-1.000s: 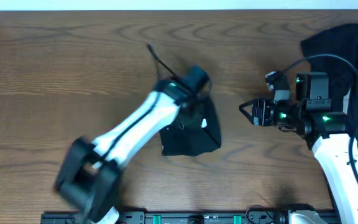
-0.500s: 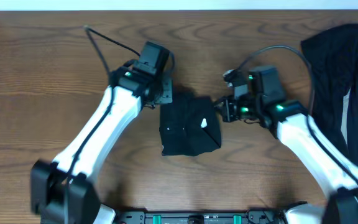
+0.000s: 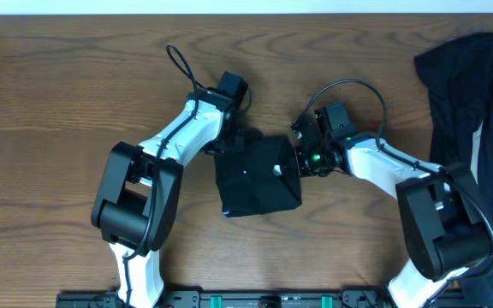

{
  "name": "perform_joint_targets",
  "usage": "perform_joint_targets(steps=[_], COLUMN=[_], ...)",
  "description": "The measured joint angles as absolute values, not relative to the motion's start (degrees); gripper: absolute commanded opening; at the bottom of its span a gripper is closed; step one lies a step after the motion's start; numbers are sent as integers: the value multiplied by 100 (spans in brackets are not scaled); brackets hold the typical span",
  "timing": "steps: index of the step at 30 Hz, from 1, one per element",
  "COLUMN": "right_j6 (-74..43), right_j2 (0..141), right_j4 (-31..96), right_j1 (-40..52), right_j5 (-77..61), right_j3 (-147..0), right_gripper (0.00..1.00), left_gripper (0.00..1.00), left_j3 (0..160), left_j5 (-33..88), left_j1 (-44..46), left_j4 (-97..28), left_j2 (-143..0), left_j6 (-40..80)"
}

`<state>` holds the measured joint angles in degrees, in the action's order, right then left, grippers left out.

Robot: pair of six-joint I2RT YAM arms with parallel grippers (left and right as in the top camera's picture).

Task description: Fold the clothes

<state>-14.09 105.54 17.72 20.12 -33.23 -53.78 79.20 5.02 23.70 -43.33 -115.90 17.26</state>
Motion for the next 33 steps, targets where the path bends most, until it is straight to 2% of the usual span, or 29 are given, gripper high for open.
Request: perform_joint_targets(steps=[6,11,16,17,20,23,25,26,33], right_j6=[-1398,-1308,-1232,-1225,-1157,-1142,-1127,-1116,-1153], right_j2=[10543,10289,9605,9494,9166,9124,9159,9192,9870], right_j4=[1813,2049,2174,2178,2178,2257,2394,2484,2842], right_j1=[2010,1973,1942,1944,1990,2137,2250,2300,2499], right_j5=[-3361,-3568,-3885,-3948,-4117,-4150,-4091,-4029,-3280], right_j3=[-5384,-5384,-5384,-5384,-5384,-5384,-5384,-5384,-5384], right_gripper=[6,6,8,9,9,10,10,9,2], left_gripper=[24,40,42,42,28,19,19,15,15], left_j3=[7981,7979,8005,8018,7992,7653,7264,7050,5450], left_j5=[423,401,384,386,478,760,987,1103,1656], left_j1=[2370,2366,2366,2366,2368,2410,2488,2541,2840], left_j4=[-4665,-5223,-5857,-5981,-6167,-5876,-5546,-5374,-4171], left_j2=[-11528,-10875,-9778,-9679,-9579,-9612,-9623,-9633,-9653], left_j6=[1673,1632,1741,1791,1970,2038,2082,2088,2362])
